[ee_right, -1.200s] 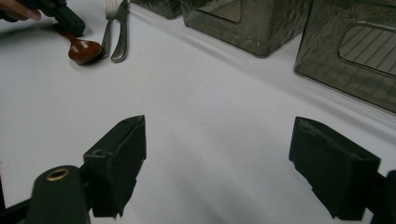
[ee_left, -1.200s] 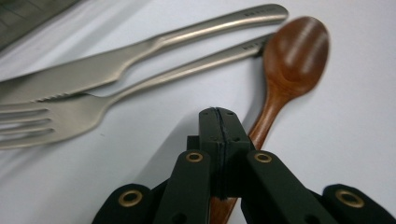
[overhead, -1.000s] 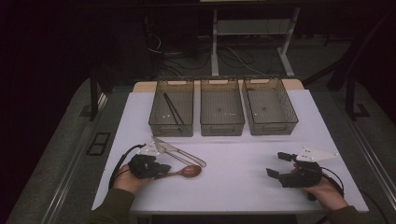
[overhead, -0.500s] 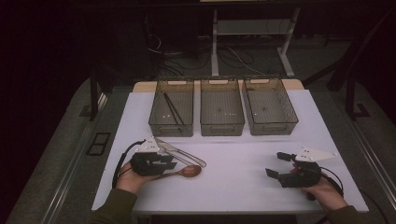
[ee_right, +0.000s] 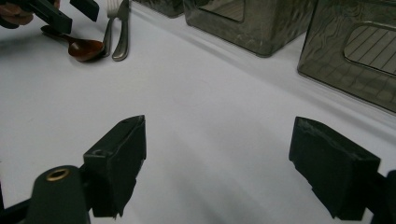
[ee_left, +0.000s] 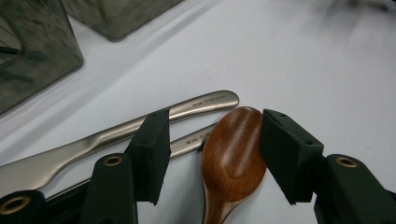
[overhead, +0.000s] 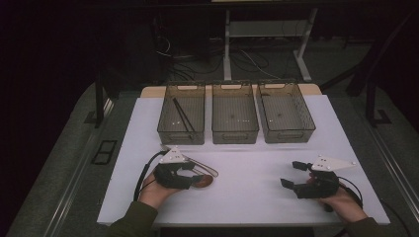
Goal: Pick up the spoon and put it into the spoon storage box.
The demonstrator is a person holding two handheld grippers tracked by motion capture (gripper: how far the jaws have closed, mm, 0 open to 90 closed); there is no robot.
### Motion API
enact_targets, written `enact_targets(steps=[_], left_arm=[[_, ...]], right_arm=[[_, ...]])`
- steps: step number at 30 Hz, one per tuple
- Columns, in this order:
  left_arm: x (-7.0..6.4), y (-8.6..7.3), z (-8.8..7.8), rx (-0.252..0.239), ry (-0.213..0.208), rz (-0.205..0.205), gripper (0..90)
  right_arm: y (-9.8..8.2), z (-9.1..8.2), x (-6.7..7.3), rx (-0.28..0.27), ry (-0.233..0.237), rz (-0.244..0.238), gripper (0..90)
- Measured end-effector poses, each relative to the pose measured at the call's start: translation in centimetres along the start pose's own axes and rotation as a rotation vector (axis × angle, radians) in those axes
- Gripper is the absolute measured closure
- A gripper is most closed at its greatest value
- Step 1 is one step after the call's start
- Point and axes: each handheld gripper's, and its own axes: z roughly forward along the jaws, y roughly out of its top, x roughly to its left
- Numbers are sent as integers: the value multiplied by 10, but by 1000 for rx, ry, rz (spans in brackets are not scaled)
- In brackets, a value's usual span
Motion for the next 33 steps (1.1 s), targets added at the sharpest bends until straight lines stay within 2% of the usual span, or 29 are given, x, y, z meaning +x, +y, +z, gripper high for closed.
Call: enact_targets(steps=[5,9,10,16,25,33], left_arm=[[-2,0,8,24,-16,17,423],[-5,-1,12,19,-21,4,437],[-5,-1,13,37,-25,17,441],[-7,-3,18,54,-30,20,469],[-8,-4,20,87,-27,34,477],[-9,-4,22,106,-52,39,500]], right_arm=[[0,1,0,5,0,0,180],[0,1,1,6,-2,-4,180],[0,1,1,6,-2,-5,180],[-1,2,1,10,-2,-8,180],[-1,2,1,9,-3,-7,180],[0,1,1,9,-4,-3,180]])
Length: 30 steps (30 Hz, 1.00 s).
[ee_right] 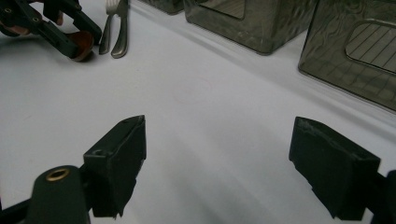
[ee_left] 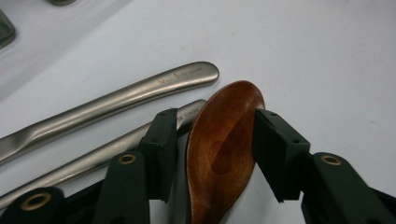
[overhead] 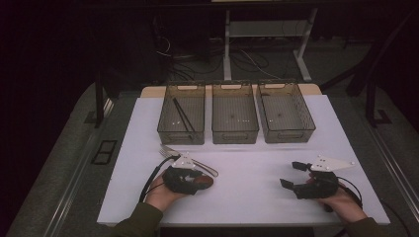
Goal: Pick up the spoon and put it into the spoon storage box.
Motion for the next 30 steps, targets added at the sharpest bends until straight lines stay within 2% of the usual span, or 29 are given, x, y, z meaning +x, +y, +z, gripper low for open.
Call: enact_targets(steps=[17,30], left_arm=[[-2,0,-3,38,-63,47,703],[-4,1,-3,53,-79,63,761]], right_arm=[[0,0,0,1,-2,2,180],[0,-1,-1,0,-1,1,180]])
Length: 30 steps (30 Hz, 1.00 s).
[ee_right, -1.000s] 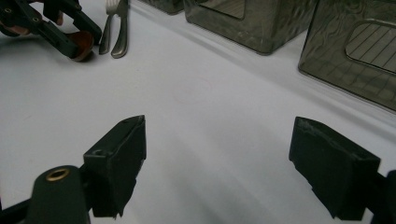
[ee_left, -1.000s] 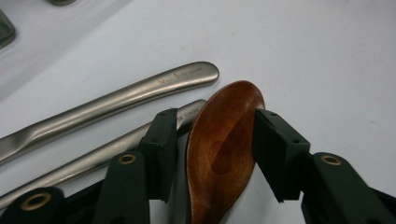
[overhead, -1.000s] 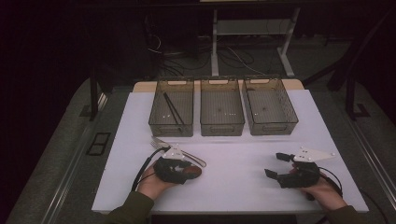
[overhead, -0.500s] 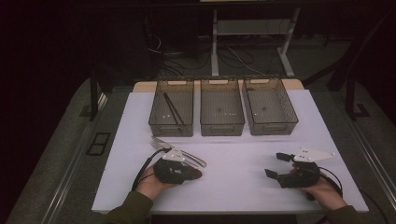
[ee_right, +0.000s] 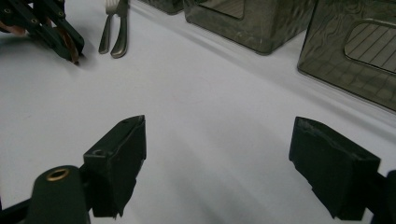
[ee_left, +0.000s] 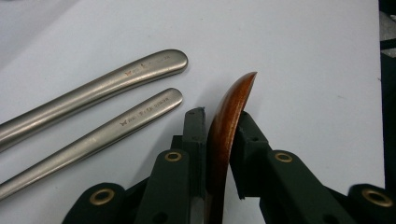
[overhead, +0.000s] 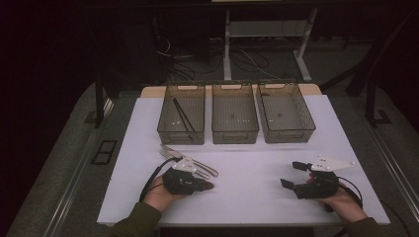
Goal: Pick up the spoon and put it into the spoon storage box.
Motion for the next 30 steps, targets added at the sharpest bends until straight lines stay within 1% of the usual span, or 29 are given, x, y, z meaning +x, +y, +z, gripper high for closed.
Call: enact_targets(steps=[3,8,10,18,21,23,24,26,27,28,29,30], left_arm=[[0,1,-1,7,5,6,785],[0,2,-2,11,10,7,794],[-1,2,-2,2,11,2,795],[-1,5,-6,-3,18,12,800],[-1,5,-7,-8,21,14,800],[-1,6,-8,-15,23,14,800],[-1,6,-8,-18,25,8,800],[-1,6,-9,-20,25,9,801],[-1,7,-10,-22,26,8,800],[-1,7,-10,-19,25,12,800],[-1,8,-11,-24,24,11,802],[-1,8,-11,-25,21,8,802]], right_arm=[[0,0,0,1,1,-1,180],[0,0,0,-1,2,-3,180],[0,0,0,0,2,-4,180],[0,3,4,6,16,-24,179],[0,5,6,7,20,-34,142],[0,6,8,13,22,-27,116],[0,7,9,13,20,-31,105],[-1,8,11,22,-1,-34,100],[-1,9,11,24,-4,-35,90],[-1,9,12,23,-6,-32,16],[-1,11,13,26,7,-27,1],[-1,11,14,26,9,-33,1]])
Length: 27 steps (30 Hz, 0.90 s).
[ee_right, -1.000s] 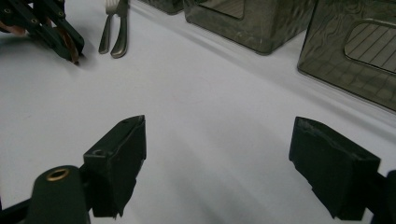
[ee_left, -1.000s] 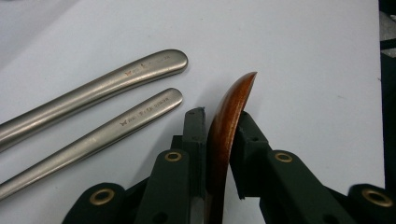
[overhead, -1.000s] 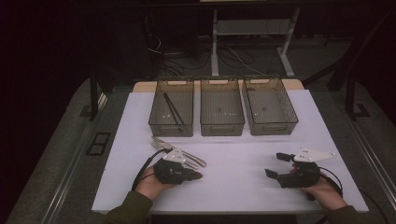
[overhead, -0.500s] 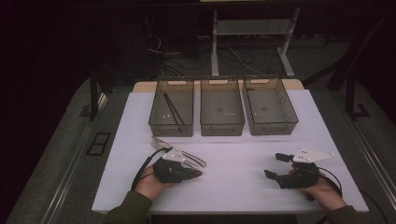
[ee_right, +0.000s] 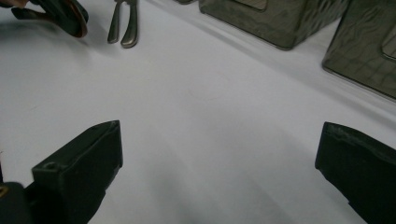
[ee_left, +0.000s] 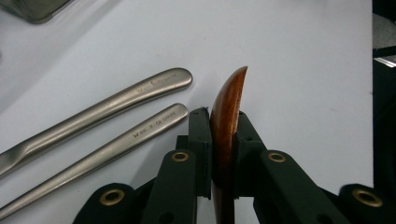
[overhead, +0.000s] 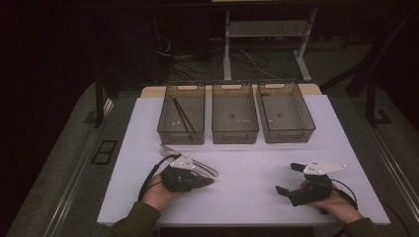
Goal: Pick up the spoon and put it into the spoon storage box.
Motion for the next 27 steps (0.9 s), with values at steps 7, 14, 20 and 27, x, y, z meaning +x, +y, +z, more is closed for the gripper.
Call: enact_targets(steps=[7,14,20,27], left_arm=[[2,5,-5,-29,0,-13,802],[5,11,-7,-50,9,-25,803],[9,21,-10,-86,19,-36,802],[14,36,-9,-108,23,-19,802]], right_arm=[[0,2,1,10,-3,-7,1],[1,1,-1,0,-6,0,1],[1,0,-1,-8,-8,1,1],[1,-1,-1,-9,-9,10,1]])
